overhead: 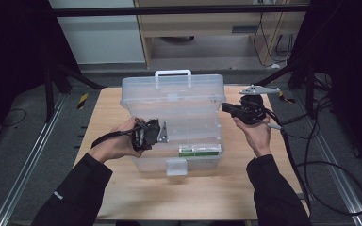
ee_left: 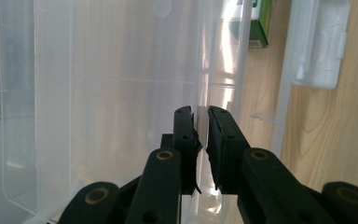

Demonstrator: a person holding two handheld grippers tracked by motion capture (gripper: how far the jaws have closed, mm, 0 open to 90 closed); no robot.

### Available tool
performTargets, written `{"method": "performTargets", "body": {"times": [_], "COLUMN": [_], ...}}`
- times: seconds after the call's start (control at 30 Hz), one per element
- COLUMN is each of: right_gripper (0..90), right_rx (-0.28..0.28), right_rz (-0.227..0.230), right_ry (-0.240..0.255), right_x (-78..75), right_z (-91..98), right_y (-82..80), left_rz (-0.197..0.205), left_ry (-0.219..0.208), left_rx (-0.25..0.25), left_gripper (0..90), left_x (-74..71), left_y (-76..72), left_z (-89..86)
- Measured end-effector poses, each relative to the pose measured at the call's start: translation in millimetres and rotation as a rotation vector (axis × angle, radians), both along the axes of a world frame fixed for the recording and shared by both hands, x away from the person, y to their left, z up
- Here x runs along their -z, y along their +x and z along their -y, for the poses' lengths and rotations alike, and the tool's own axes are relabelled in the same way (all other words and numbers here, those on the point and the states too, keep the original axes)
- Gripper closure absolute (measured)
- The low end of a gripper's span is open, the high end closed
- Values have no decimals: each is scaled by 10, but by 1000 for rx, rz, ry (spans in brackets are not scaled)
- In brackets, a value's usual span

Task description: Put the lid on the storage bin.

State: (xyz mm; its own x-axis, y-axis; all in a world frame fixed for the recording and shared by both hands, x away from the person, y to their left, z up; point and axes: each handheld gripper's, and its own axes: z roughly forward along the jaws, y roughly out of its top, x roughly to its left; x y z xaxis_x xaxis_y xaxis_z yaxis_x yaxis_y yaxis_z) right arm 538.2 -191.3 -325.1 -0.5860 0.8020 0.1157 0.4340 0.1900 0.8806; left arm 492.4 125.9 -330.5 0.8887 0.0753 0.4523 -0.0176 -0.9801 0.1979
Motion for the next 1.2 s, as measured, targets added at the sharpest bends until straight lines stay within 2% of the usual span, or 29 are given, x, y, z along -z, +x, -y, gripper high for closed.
{"method": "performTargets", "body": {"times": [0.27, 0.33, 0.43, 0.53, 0.57, 0.6, 0.63, 0.67, 0.7, 0.73, 0.87, 0.97, 1.03, 1.1, 1.13, 1.2], "right_gripper": [900, 900, 900, 900, 900, 900, 900, 900, 900, 900, 900, 900, 900, 900, 900, 900], "right_rx": [-22, -28, -33, -34, -34, -34, -34, -36, -37, -42, -47, -50, -51, -51, -53, -55], "right_rz": [-6, -7, -3, 1, 1, 0, 0, 3, 3, 4, 3, 5, 4, -1, 1, -2], "right_ry": [0, -1, -8, -11, -11, -12, -12, -15, -17, -18, -18, -22, -24, -24, -30, -31], "right_x": [49, 57, 70, 77, 77, 82, 82, 88, 92, 95, 115, 124, 129, 134, 137, 143], "right_z": [-6, -8, -16, -13, -13, -14, -14, -15, -13, -8, -4, -2, -1, -3, -2, -4], "right_y": [-35, -44, -57, -63, -63, -69, -69, -78, -82, -83, -105, -117, -122, -132, -138, -148], "left_rz": [3, 1, -8, -11, -11, -16, -16, -15, -20, -20, -7, -2, 2, 10, 11, 9], "left_ry": [-7, -20, -62, -125, -125, -173, -173, -192, -238, -263, -320, -391, -400, -425, -443, -469], "left_rx": [4, 2, -11, -21, -21, -36, -36, -42, -55, -64, -108, -150, -161, -197, -233, -260], "left_gripper": [801, 793, 785, 776, 773, 777, 770, 770, 763, 757, 770, 792, 813, 823, 836, 846], "left_x": [19, 20, 14, -30, -30, -81, -81, -109, -143, -168, -216, -231, -233, -221, -199, -176], "left_y": [-19, -14, -13, -45, -45, -77, -77, -96, -133, -160, -218, -249, -253, -253, -247, -244], "left_z": [-10, -22, -66, -125, -125, -185, -185, -216, -271, -312, -433, -544, -569, -643, -708, -765]}}
